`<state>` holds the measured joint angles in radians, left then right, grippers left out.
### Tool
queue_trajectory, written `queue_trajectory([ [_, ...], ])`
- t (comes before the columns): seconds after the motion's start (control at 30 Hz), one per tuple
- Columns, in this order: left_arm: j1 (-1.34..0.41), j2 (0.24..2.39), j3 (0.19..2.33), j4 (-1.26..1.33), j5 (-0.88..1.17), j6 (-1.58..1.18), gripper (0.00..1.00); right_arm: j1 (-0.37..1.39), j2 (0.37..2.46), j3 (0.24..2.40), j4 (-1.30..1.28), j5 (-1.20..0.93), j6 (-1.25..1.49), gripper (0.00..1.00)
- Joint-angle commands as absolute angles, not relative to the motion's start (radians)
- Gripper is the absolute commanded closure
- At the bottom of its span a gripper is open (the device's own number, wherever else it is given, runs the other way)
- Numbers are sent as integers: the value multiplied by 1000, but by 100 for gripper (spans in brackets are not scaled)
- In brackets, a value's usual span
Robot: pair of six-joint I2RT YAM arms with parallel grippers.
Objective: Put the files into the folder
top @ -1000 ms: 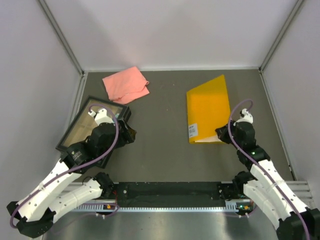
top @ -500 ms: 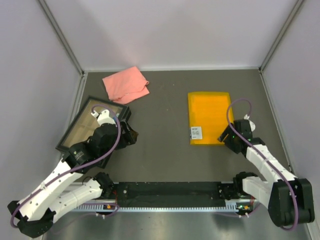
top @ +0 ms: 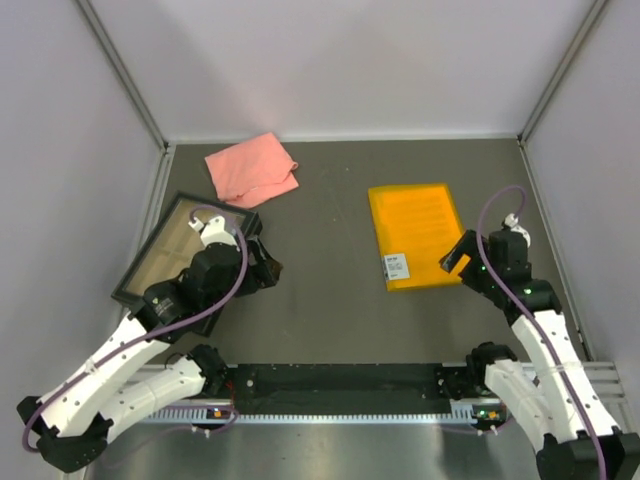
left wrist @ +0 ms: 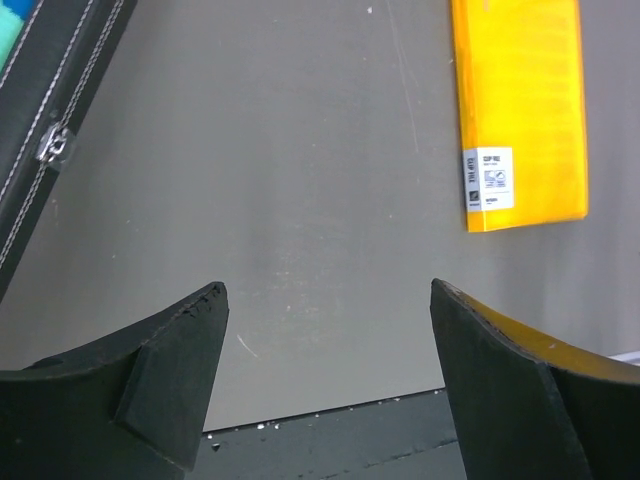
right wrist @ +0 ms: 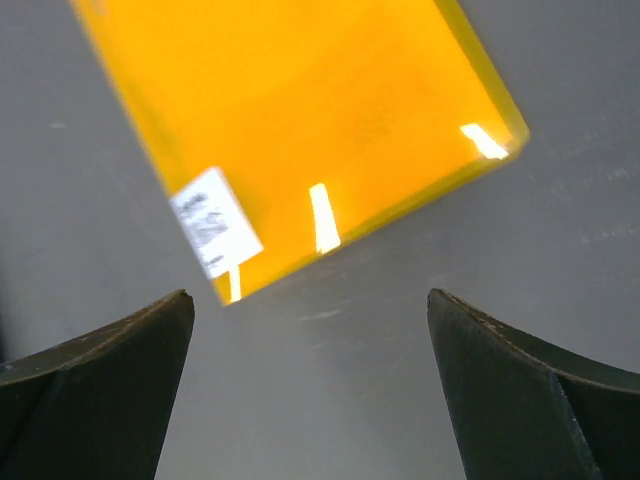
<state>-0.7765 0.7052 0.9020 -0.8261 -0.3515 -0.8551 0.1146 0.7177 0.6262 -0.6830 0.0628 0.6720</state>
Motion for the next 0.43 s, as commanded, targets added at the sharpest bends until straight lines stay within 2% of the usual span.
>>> queue_trajectory([
  [0.0, -773, 701, 1015, -749, -325, -796, 12, 109, 649, 826, -765, -67, 608, 1],
  [0.23, -773, 703, 1172, -747, -311, -750, 11, 107, 647, 1185, -808, -195, 558, 1],
  [0.4, -773, 674, 1253, -709, -261, -709, 8, 107, 574, 1232, -726, -184, 523, 1],
])
